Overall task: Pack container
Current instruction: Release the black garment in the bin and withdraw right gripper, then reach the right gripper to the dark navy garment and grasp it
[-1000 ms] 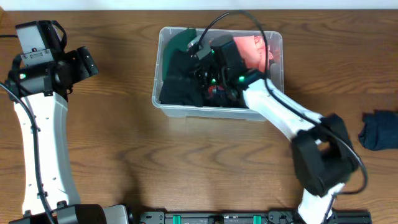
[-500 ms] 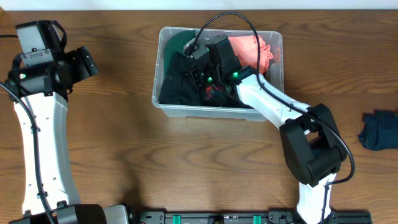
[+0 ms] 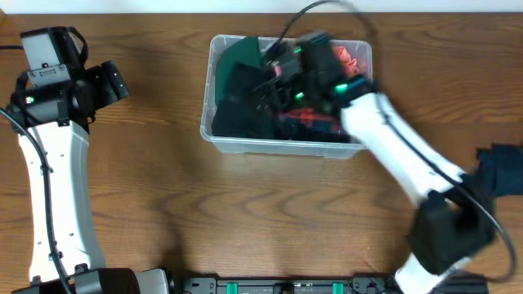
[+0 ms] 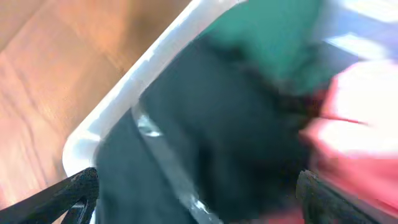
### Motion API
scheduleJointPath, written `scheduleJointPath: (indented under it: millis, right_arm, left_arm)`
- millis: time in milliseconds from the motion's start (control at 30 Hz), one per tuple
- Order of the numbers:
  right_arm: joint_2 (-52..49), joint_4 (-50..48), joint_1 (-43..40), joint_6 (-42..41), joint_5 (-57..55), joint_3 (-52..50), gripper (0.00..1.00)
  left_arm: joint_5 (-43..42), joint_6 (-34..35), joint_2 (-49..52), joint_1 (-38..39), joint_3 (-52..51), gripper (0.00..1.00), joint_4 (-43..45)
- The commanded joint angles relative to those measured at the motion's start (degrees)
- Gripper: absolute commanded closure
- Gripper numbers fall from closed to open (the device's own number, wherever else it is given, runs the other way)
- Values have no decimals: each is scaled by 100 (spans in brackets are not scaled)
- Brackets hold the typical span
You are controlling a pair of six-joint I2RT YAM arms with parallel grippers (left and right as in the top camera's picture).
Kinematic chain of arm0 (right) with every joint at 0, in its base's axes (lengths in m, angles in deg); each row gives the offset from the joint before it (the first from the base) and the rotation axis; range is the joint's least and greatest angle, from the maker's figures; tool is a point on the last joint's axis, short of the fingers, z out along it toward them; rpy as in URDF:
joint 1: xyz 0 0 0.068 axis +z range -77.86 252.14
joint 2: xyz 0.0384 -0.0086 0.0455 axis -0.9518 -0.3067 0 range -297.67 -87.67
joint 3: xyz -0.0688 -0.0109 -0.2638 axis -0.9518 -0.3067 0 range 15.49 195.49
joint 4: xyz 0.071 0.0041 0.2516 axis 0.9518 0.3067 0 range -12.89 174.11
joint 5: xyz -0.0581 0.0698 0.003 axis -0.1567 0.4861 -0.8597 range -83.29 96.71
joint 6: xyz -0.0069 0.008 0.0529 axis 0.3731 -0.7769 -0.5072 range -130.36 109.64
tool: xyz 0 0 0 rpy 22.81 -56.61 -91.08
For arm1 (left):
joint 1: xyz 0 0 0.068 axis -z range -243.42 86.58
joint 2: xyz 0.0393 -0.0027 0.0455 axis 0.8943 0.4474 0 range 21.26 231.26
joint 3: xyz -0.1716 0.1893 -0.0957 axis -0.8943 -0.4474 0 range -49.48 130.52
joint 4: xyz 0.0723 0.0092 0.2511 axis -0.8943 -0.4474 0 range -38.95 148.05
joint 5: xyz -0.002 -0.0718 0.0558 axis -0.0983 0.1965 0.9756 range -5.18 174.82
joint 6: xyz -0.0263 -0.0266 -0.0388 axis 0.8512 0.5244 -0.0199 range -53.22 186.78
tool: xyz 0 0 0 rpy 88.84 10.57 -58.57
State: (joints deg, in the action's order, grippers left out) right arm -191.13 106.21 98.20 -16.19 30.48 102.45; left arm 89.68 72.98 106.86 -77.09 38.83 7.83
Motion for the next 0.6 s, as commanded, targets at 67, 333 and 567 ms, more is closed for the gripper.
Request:
scheduleJointPath:
  millis: [67,333,567]
  right_arm:
    - [1130,876,-861,-647,-619,208,1]
    - [1790,3161,-2852,-1703,-1495,205,1]
    - [1797,3864,-4592,-2905,-2140,-133,1]
  left_arm:
    - [13,11,22,-13,-13,2,-13]
    - [13,11,22,-13,-13,2,-13]
    - [13,11,22,-13,-13,2,-13]
